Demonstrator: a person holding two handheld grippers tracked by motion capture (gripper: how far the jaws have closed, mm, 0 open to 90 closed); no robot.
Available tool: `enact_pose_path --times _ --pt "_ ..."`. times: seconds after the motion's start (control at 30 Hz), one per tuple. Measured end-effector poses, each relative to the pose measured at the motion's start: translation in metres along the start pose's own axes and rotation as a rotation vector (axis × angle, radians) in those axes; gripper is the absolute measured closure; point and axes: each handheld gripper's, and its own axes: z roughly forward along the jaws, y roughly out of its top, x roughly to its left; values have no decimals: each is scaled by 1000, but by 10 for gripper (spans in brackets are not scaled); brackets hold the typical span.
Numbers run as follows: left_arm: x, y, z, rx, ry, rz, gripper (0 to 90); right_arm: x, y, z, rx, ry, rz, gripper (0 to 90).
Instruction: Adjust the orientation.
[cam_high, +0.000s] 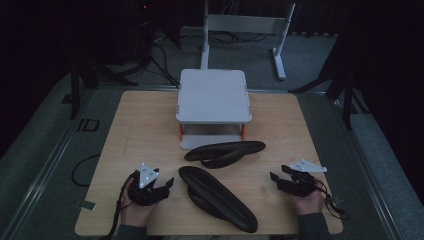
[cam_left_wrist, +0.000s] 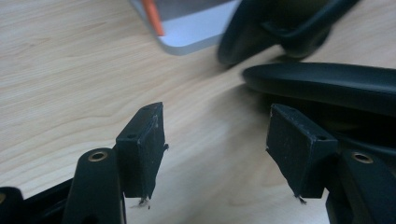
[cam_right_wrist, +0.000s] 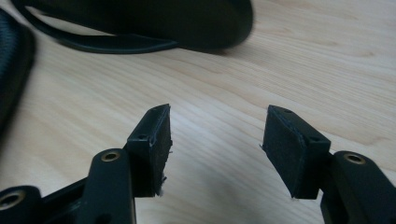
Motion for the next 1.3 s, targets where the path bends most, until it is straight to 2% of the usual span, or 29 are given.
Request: enact_pose_path --times 0.07,0.1,0.13,0.17,0.2,0.23,0.27,0.3,0.37,0.4,0.43,0.47,0.5,0.53,0.57,0.6,0.63,0.67,0.73,0.8,0.83,0.87,0.9,1.13,1.17,1.3 --pt "-12 -1 -6 -6 -26 27 398 7 2 -3 -4 11 -16 408" --pt "-12 -1 -6 -6 -26 27 412 7 2 -3 -4 11 -16 408" --pt "-16 -1 -8 -7 -35 39 430 13 5 -7 -6 24 -30 408" --pt "-21 -2 -10 -9 -45 47 430 13 5 -7 -6 24 -30 408" --pt "-31 -2 -13 -13 -73 70 466 20 8 -10 -9 40 -45 407" --pt "-31 -2 -13 -13 -73 70 482 24 9 -12 -12 49 -52 407" --pt "-42 -3 -16 -20 -106 98 495 27 10 -14 -12 54 -64 407" --pt "-42 -3 -16 -20 -106 98 508 27 10 -14 -12 54 -64 407" --pt "-54 -3 -17 -19 -134 130 519 35 13 -17 -15 69 -87 407" --pt "-65 -2 -16 -15 -163 160 538 46 17 -21 -20 88 -113 406" --pt "-65 -2 -16 -15 -163 160 550 46 17 -21 -20 88 -113 406" --pt "-69 -1 -16 -11 -182 174 556 54 20 -25 -27 104 -137 404" --pt "-74 0 -14 -13 -197 184 556 54 20 -25 -27 104 -137 404" --pt "-79 2 -11 0 -220 202 566 64 25 -29 -35 131 -165 402" --pt "-82 3 -9 3 -228 211 566 64 25 -29 -35 131 -165 402" --pt "-87 4 -6 7 -243 223 553 73 28 -33 -43 156 -188 401" --pt "-90 6 -5 2 -243 232 553 73 28 -33 -43 156 -188 401" --pt "-92 8 -3 8 -267 239 561 79 30 -36 -48 178 -200 398" --pt "-98 13 0 2 -269 257 557 85 32 -40 -51 196 -212 393" --pt "-101 20 1 -8 -298 266 566 87 32 -41 -51 206 -218 389" --pt "-101 20 1 -8 -298 266 566 87 32 -41 -51 206 -218 389" --pt "-105 26 4 -12 -322 272 564 91 33 -46 -55 235 -225 384" --pt "-110 32 7 -18 -333 297 563 92 33 -47 -59 243 -230 375" --pt "-119 50 17 -49 -337 304 550 94 27 -50 -45 279 -271 325" --pt "-120 56 21 -67 -351 286 549 93 25 -48 -34 279 -270 315" --pt "-120 65 28 -87 -366 247 540 90 17 -40 6 288 -279 291"
